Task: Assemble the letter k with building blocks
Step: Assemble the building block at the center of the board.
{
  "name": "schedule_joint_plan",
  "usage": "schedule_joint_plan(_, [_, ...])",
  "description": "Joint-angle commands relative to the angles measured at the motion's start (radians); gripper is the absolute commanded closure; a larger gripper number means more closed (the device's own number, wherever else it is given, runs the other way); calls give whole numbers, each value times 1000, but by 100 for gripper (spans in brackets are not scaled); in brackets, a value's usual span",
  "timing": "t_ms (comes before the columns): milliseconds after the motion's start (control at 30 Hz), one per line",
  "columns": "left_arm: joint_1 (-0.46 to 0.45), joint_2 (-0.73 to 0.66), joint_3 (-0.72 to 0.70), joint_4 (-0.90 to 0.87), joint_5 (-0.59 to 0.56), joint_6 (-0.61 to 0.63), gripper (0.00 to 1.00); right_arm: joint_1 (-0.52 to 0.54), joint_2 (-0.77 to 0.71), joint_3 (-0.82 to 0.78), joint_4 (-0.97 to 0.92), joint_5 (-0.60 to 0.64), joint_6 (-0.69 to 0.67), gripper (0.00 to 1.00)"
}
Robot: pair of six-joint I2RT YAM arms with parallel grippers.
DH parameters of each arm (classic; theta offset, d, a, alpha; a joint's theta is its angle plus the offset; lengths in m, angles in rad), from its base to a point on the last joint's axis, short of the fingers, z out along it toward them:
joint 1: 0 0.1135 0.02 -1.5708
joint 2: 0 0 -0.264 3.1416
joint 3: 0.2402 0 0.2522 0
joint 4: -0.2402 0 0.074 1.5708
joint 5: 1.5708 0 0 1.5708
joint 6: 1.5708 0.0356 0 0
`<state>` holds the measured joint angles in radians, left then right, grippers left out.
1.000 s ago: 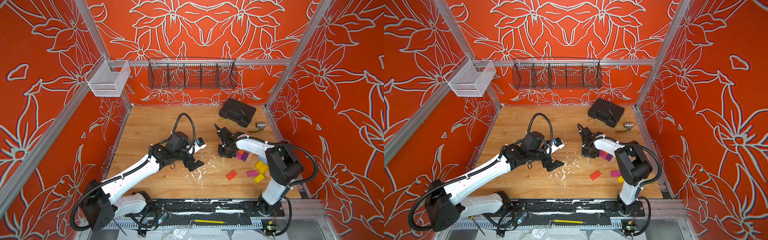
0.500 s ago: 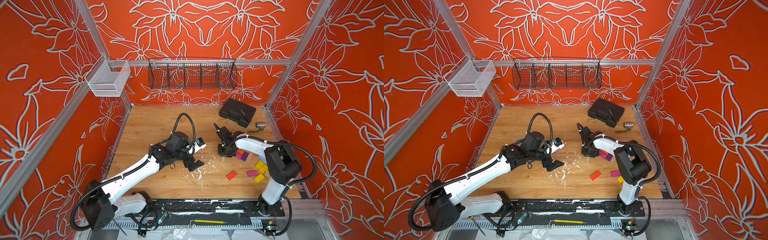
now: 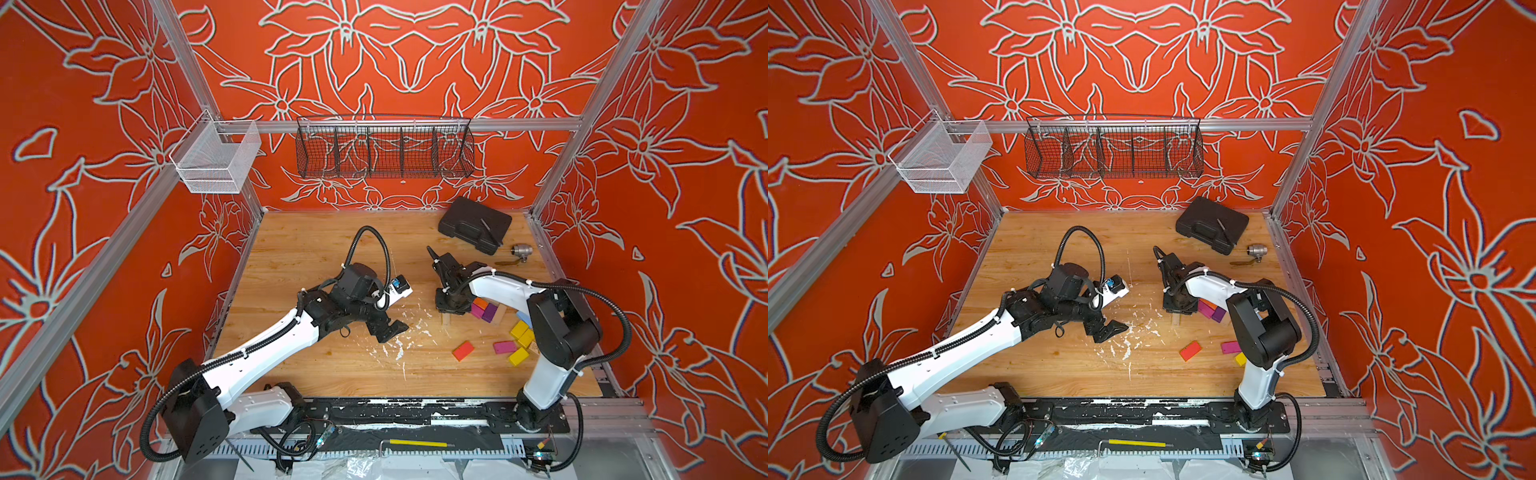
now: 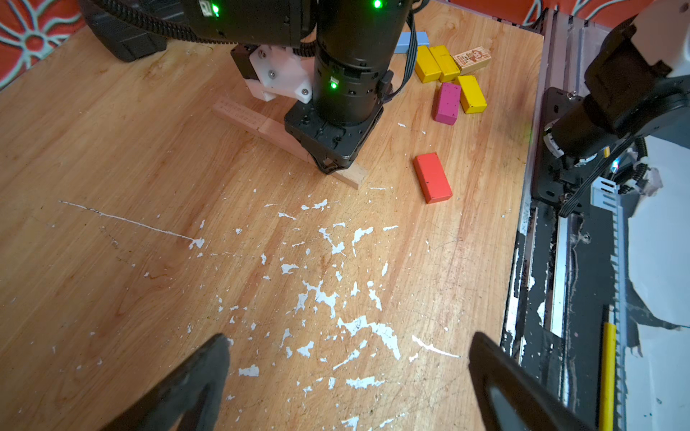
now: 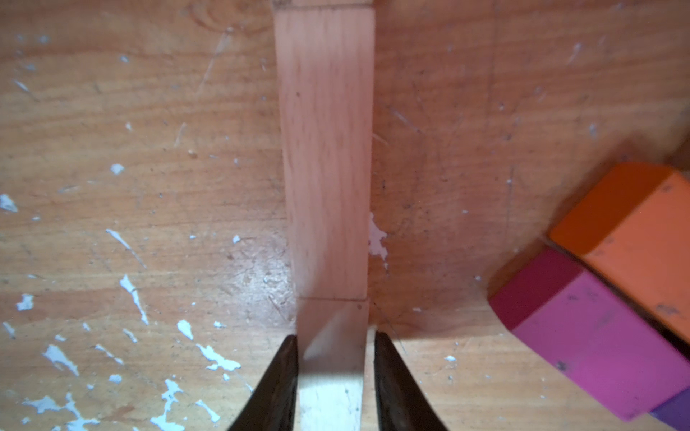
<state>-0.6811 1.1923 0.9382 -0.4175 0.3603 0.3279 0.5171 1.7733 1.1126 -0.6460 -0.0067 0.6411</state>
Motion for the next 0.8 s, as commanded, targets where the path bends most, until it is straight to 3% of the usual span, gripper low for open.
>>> schedule_joint_plan(0, [-5,-11,2,6,9,5,3,4,-7,24,-23,19,7,60])
schedule_joint_plan(267, [-5,-24,-4,19,20,4,3,3,-114,32,-60,53,25,50])
schedule_joint_plan(400, [-6,-54,-28,68,88,-7,3,-11,-235,10,-84,121,50,44])
schedule_joint_plan(567, [-11,-95,-66,143,191,-22,3,-75,-407,-50,-92,182,60,39])
schedule_joint_plan(767, [-30,-121,-77,154,232,4,3,-168,-521,-99,-162,182,57,39])
